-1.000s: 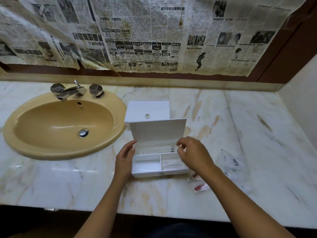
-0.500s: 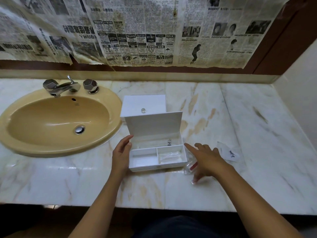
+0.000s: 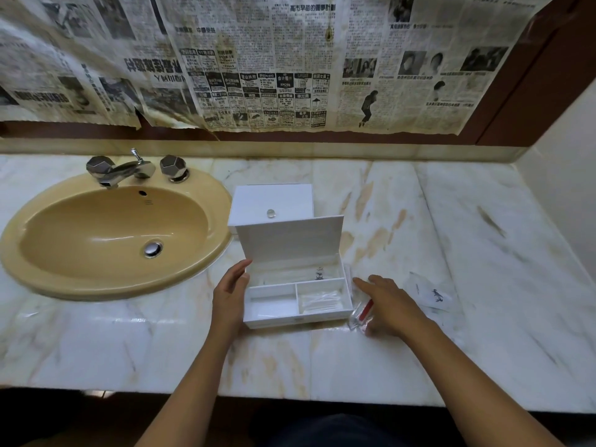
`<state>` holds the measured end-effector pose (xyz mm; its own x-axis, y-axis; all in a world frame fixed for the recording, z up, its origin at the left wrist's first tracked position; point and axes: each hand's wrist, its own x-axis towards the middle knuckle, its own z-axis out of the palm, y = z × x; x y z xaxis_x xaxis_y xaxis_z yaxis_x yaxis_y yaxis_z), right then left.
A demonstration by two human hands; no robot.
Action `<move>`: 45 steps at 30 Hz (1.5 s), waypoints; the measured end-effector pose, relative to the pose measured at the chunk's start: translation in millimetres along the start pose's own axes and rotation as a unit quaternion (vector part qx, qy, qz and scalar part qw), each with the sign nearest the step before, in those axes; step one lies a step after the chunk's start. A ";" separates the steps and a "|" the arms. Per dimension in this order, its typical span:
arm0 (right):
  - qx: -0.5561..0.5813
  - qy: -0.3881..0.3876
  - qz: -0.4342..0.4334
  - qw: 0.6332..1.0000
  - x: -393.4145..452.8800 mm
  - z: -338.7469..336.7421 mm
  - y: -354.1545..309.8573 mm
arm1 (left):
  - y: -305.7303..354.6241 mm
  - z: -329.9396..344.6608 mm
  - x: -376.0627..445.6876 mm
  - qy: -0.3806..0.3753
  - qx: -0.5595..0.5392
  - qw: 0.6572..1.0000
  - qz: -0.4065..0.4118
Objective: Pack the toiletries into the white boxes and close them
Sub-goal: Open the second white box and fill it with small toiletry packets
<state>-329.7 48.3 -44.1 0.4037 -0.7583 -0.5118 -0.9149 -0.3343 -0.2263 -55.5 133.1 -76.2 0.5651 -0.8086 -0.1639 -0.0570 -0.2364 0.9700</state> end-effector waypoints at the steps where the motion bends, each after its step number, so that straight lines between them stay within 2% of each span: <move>1: 0.000 -0.008 0.003 1.000 1.5 -0.7 0.3 | 0.1 -0.1 0.3 0.000 0.000 1.000 -0.001; 3: 0.013 -0.009 0.007 1.000 4.7 -1.8 -0.4 | 0.5 0.4 0.6 0.002 -0.001 1.000 -0.004; 10: 0.083 0.117 0.076 0.987 20.4 -4.6 -16.5 | 1.2 1.5 1.1 0.006 0.005 1.000 -0.001; 16: 0.071 0.120 0.102 0.985 36.4 -1.6 -24.0 | 1.2 0.5 1.4 0.004 0.013 1.000 -0.004; 19: 0.150 0.143 0.127 0.970 42.1 -4.3 -24.1 | 1.1 0.0 1.4 0.002 0.016 1.000 -0.006; 23: 0.328 0.198 0.113 0.917 40.7 -16.6 -21.3 | 1.2 -0.1 2.3 0.000 0.013 1.000 -0.007; 25: 0.354 0.228 0.099 0.901 39.8 -24.0 -17.3 | 1.3 0.2 2.7 0.000 0.012 1.000 -0.007; 27: 0.338 0.227 0.095 0.908 42.7 -27.6 -13.4 | 1.2 1.0 2.7 0.002 0.010 1.000 -0.007; 32: 0.166 0.102 0.090 0.977 47.3 -20.6 -11.2 | 0.2 1.0 2.8 0.002 0.009 1.000 -0.002; 35: 0.093 0.075 0.077 0.990 48.5 -9.6 -12.8 | -0.5 -0.3 2.9 0.001 0.005 1.000 -0.003; 40: 0.116 0.107 0.097 0.983 53.3 -5.5 -9.4 | -2.0 -1.4 3.3 -0.003 0.012 1.000 -0.002; 45: 0.216 0.201 0.096 0.951 49.3 -17.2 -7.2 | -3.1 -0.9 4.6 0.000 0.009 1.000 -0.004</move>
<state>-303.2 3.7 -53.4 0.1177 -0.9637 -0.2399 -0.8513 0.0265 -0.5241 -52.0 130.6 -79.8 0.5655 -0.8069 -0.1709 -0.0682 -0.2522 0.9653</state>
